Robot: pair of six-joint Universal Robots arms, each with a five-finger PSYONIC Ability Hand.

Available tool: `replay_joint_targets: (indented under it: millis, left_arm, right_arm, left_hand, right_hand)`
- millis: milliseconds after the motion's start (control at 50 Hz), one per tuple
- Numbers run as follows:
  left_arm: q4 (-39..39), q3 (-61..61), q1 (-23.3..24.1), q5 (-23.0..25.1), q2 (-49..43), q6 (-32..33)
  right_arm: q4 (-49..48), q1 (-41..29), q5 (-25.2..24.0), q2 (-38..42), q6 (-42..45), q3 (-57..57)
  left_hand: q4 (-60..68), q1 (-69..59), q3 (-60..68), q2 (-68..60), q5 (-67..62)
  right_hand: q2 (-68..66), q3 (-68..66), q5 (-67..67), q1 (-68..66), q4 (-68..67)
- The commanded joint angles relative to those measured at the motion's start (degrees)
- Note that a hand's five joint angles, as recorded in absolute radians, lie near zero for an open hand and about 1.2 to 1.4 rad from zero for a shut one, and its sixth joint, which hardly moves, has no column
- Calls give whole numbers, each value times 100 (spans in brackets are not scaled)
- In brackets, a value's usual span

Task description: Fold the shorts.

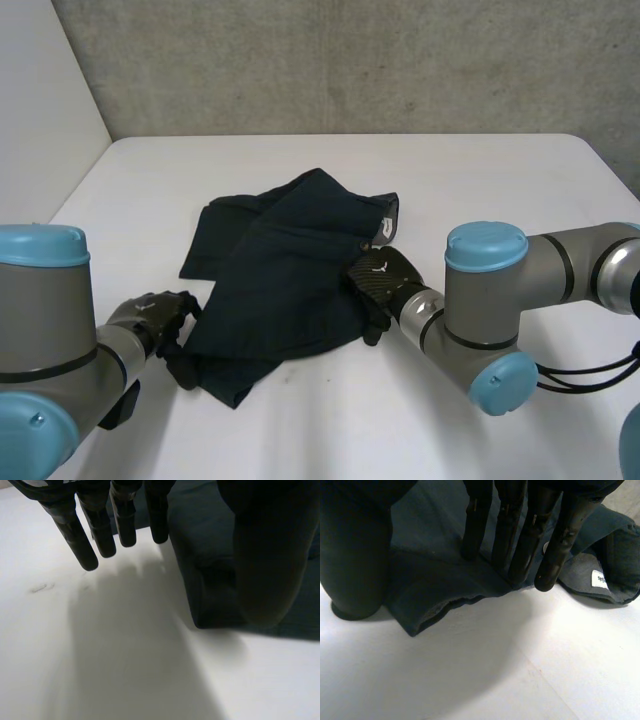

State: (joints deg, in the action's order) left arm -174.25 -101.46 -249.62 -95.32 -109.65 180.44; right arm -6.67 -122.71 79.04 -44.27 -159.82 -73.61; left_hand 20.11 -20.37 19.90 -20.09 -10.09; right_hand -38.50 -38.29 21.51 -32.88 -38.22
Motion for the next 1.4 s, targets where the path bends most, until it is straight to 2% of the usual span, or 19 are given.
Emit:
replay_joint_targets:
  millis: [20,100,200,380,520,660,840,1040,1400]
  left_arm:
    - [-171,214,-122,13,-214,9]
    - [-179,329,-139,22,-311,9]
    - [-179,443,-131,13,-461,9]
    - [-171,487,-96,13,-461,9]
    - [-171,540,-60,31,-347,9]
    - [-179,549,-17,31,-347,9]
    - [-171,540,54,31,-408,9]
    - [-179,557,63,22,-391,9]
    - [-171,522,107,31,-373,9]
  right_arm:
    - [-1,1,-3,129,73,119]
    - [-1,1,-37,129,73,198]
    - [8,1,6,103,73,338]
    - [184,1,15,-520,-41,453]
    - [219,1,24,-969,-348,523]
    - [403,1,15,-733,-322,523]
    - [736,10,15,-661,-383,182]
    - [922,54,-73,-785,-375,-285]
    - [544,19,6,-64,-313,154]
  left_hand:
    - [1095,-1069,1116,-1097,-1097]
    - [1214,-1188,1235,-1216,-1216]
    - [1315,-1289,1336,-1317,-1317]
    - [1315,-1289,1336,-1317,-1317]
    - [1315,-1289,1336,-1317,-1317]
    - [1315,-1289,1336,-1317,-1317]
    - [1315,-1289,1336,-1317,-1317]
    - [1416,-1390,1437,-1418,-1418]
    - [1416,-1390,1437,-1418,-1418]
  right_hand:
    - [-1093,-1115,1793,-1656,-1122]
    - [-1631,-1652,2330,-2193,-1660]
    - [-1649,-1670,2349,-2212,-1678]
    - [-372,-393,1071,-934,-401]
    - [-287,-308,986,-849,-316]
    - [-270,-291,969,-832,-299]
    - [689,668,11,127,660]
    - [588,567,111,26,559]
    - [-219,-240,919,-781,-248]
